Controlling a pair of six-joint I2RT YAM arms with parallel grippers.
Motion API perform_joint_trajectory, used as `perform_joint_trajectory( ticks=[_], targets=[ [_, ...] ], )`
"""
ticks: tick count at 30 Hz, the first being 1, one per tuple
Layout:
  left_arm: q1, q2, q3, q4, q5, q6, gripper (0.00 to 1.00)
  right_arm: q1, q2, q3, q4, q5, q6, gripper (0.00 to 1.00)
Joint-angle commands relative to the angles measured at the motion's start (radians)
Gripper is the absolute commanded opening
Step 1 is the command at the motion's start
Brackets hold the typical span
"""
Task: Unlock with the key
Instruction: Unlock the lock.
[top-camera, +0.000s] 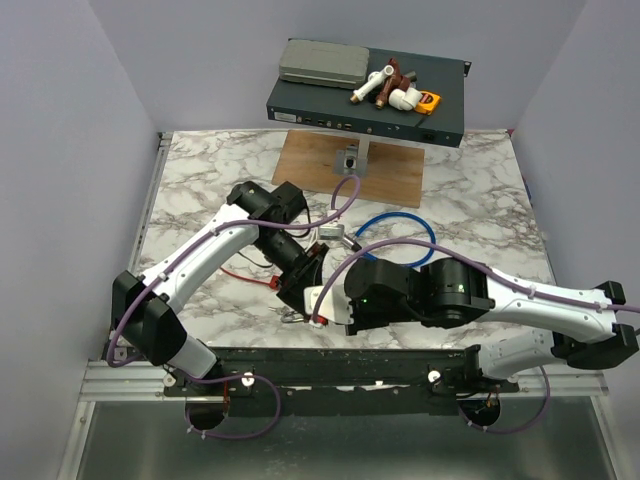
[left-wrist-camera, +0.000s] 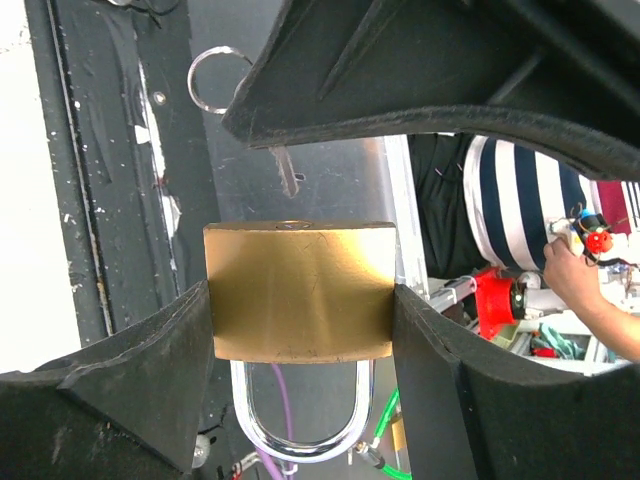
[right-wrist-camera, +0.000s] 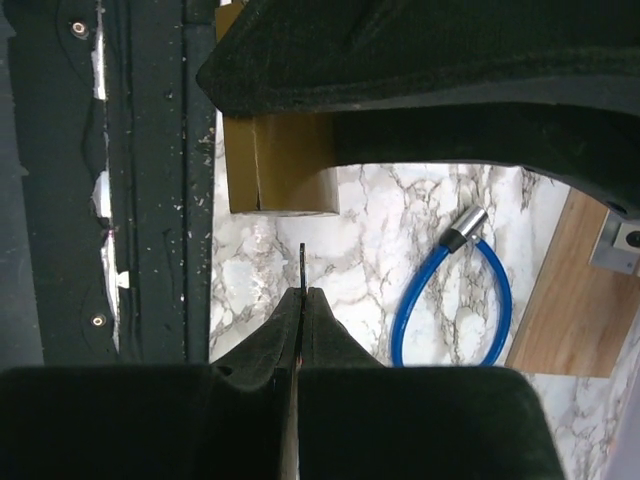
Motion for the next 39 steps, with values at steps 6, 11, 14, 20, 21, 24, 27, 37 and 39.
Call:
perform_joint_trajectory(
  ticks=[6, 11, 14, 20, 21, 24, 27, 37, 39],
  targets=[
    [-0.018, -0.04, 0.024, -0.073, 0.066, 0.012, 0.0, 0.038, 0.031, 0.001, -0.014, 0.006, 0.021, 0.01],
    [-0.025, -0.039, 0.024, -0.071, 0.054, 0.018, 0.0, 0.045, 0.035, 0.016, -0.014, 0.007, 0.029, 0.01],
    [-0.028, -0.037, 0.026, -0.071, 0.05, 0.017, 0.0, 0.051, 0.036, 0.019, -0.016, 0.017, 0.028, 0.01],
    [-0.035, -0.036, 0.03, -0.071, 0.035, 0.017, 0.0, 0.055, 0.033, 0.019, -0.014, 0.023, 0.028, 0.01],
    [-0.035, -0.036, 0.032, -0.071, 0.034, 0.016, 0.0, 0.057, 0.034, 0.019, -0.015, 0.023, 0.029, 0.01],
    [-0.039, -0.031, 0.036, -0.071, 0.023, 0.015, 0.0, 0.06, 0.035, 0.025, -0.014, 0.021, 0.031, 0.01],
    [-0.042, -0.026, 0.046, -0.071, 0.023, 0.014, 0.0, 0.061, 0.037, 0.026, -0.009, 0.019, 0.033, 0.01],
    [-0.045, -0.017, 0.057, -0.071, 0.023, 0.013, 0.0, 0.068, 0.048, 0.027, 0.004, 0.024, 0.031, 0.01],
    [-0.044, -0.02, 0.053, -0.071, 0.023, 0.014, 0.0, 0.069, 0.05, 0.029, 0.006, 0.029, 0.031, 0.01]
  ],
)
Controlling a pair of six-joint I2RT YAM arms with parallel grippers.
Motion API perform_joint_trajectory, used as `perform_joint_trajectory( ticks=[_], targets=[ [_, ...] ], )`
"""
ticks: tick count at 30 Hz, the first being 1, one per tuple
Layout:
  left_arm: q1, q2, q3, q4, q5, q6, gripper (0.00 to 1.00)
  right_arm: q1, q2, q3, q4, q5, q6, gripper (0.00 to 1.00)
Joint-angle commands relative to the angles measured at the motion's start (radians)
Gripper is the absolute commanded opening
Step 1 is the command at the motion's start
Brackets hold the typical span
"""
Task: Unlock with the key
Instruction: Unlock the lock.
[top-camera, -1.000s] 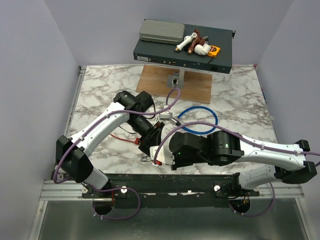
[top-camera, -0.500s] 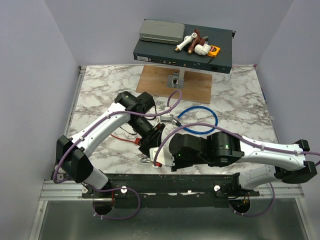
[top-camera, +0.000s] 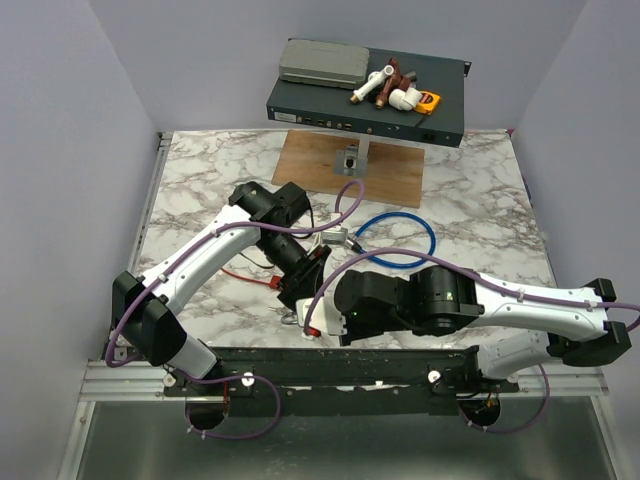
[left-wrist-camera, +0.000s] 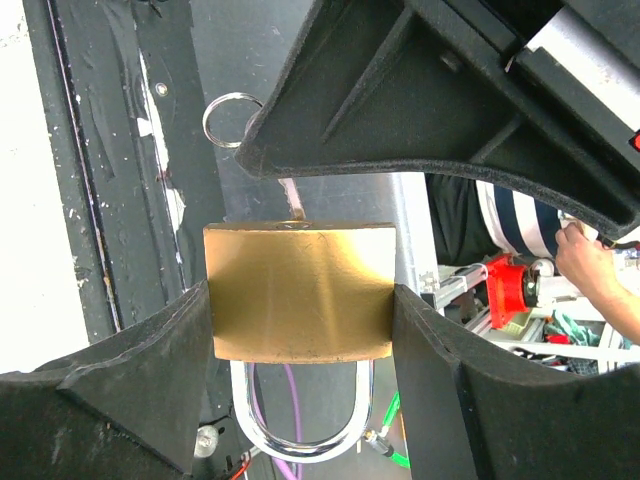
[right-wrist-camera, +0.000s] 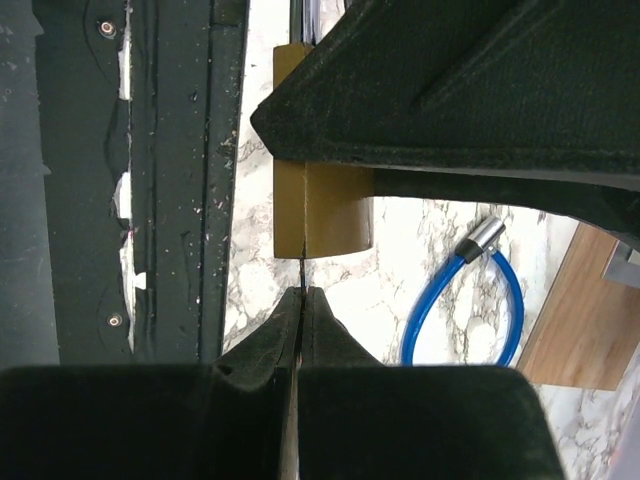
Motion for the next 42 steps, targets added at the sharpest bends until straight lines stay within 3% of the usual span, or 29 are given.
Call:
perform_joint_trajectory(
  ticks=[1, 42],
  targets=[
    [-0.007, -0.017, 0.033, -0.069, 0.055, 0.009, 0.0, 0.011, 0.01, 0.028, 0.003, 0.028, 0.006, 0.01],
    [-0.022, -0.006, 0.048, -0.067, 0.025, 0.0, 0.0, 0.012, 0.019, 0.033, 0.018, 0.064, 0.017, 0.01]
  ],
)
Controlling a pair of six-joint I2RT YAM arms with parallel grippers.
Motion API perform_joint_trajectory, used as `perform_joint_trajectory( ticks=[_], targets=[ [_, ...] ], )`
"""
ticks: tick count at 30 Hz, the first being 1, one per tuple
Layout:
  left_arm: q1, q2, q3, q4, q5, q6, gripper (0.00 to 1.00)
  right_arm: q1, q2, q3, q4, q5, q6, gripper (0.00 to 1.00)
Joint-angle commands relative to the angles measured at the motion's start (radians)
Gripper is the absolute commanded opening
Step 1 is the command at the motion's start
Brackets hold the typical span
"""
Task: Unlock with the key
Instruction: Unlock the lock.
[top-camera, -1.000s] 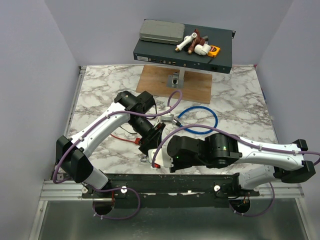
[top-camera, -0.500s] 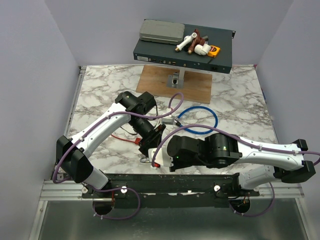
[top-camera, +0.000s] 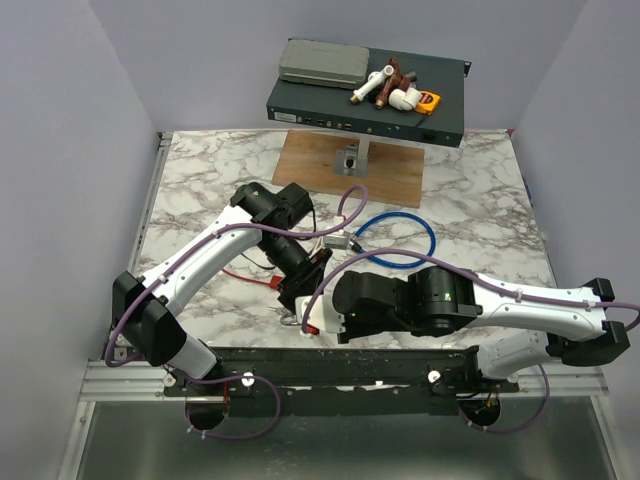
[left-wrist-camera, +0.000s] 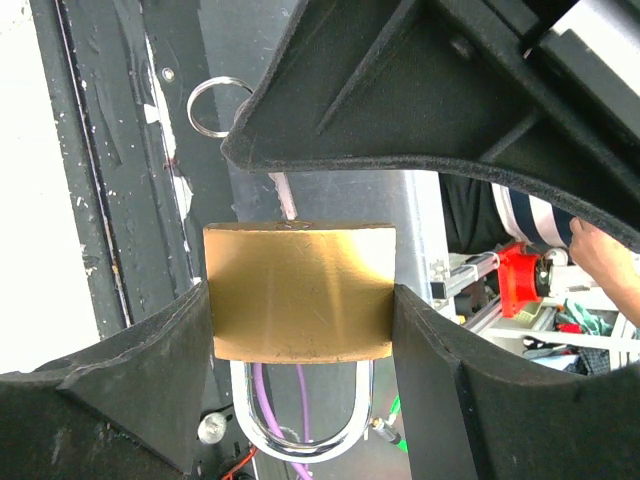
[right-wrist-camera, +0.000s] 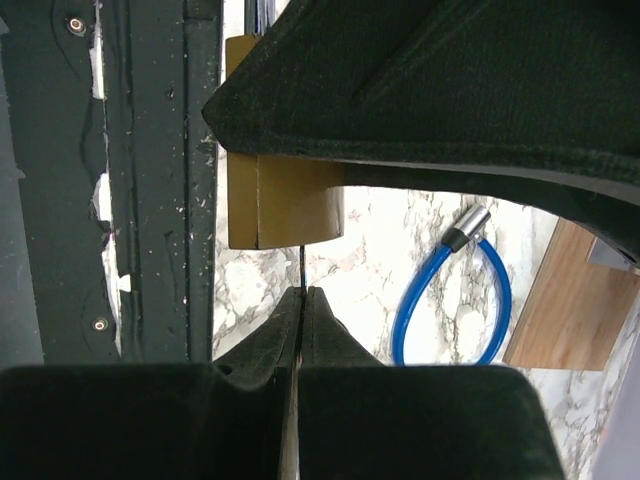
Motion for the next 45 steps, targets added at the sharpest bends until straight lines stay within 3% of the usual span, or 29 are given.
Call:
perform_joint_trajectory(
  ticks=[1, 18, 45],
  targets=[
    [-0.003, -0.005, 0.043, -0.067, 0.069, -0.002, 0.0, 0.005, 0.015, 0.033, 0.015, 0.012, 0.008, 0.01],
    [-0.003, -0.004, 0.043, -0.057, 0.071, -0.018, 0.0, 0.007, 0.036, 0.05, 0.026, 0.023, 0.02, 0.01],
    [0.015, -0.018, -0.032, 0.094, 0.059, -0.2, 0.0, 0.026, 0.063, 0.076, 0.017, 0.054, 0.053, 0.01]
  ],
)
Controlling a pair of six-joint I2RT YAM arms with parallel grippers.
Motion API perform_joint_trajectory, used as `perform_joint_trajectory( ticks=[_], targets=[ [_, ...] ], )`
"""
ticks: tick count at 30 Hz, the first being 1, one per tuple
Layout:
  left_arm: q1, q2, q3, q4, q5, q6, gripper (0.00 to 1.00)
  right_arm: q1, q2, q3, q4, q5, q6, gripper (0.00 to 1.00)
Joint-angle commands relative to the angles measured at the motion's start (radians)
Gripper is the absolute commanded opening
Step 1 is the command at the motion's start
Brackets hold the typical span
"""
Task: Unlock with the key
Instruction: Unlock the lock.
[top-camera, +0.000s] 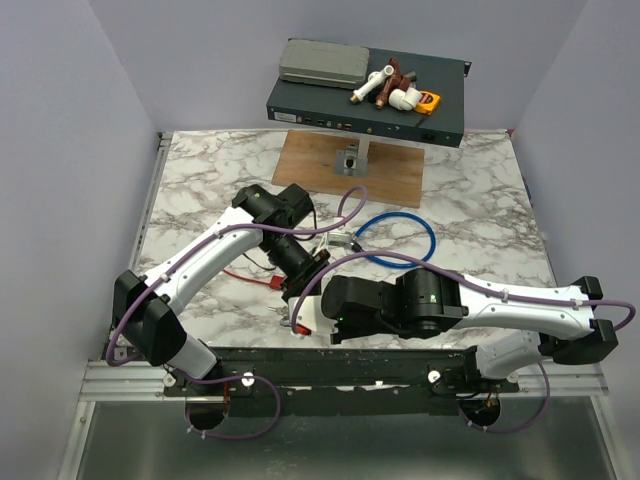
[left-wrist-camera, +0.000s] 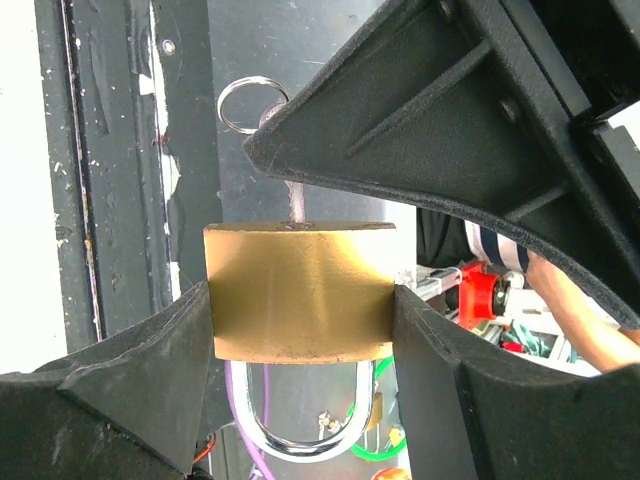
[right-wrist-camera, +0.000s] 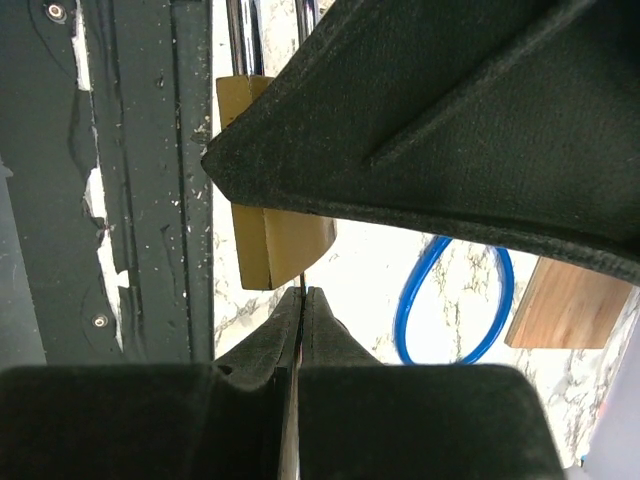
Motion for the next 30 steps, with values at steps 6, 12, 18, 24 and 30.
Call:
perform_joint_trajectory(
  ticks=[6, 12, 18, 24, 30],
  targets=[
    [0.024, -0.021, -0.019, 0.067, 0.091, -0.07, 0.0, 0.014, 0.006, 0.045, 0.05, 0.017, 0.017, 0.01],
    [0.038, -0.019, -0.024, 0.07, 0.12, -0.073, 0.0, 0.015, 0.011, 0.048, 0.05, 0.01, 0.02, 0.01],
    [0.057, -0.029, -0.033, 0.043, 0.172, -0.026, 0.0, 0.017, 0.021, 0.059, 0.054, 0.009, 0.021, 0.0],
    [0.06, -0.04, -0.039, 0.033, 0.204, -0.011, 0.0, 0.017, 0.031, 0.068, 0.057, 0.001, 0.025, 0.01],
    [0.062, -0.059, -0.057, 0.058, 0.207, -0.043, 0.0, 0.016, 0.055, 0.09, 0.057, -0.001, 0.046, 0.01]
  ],
)
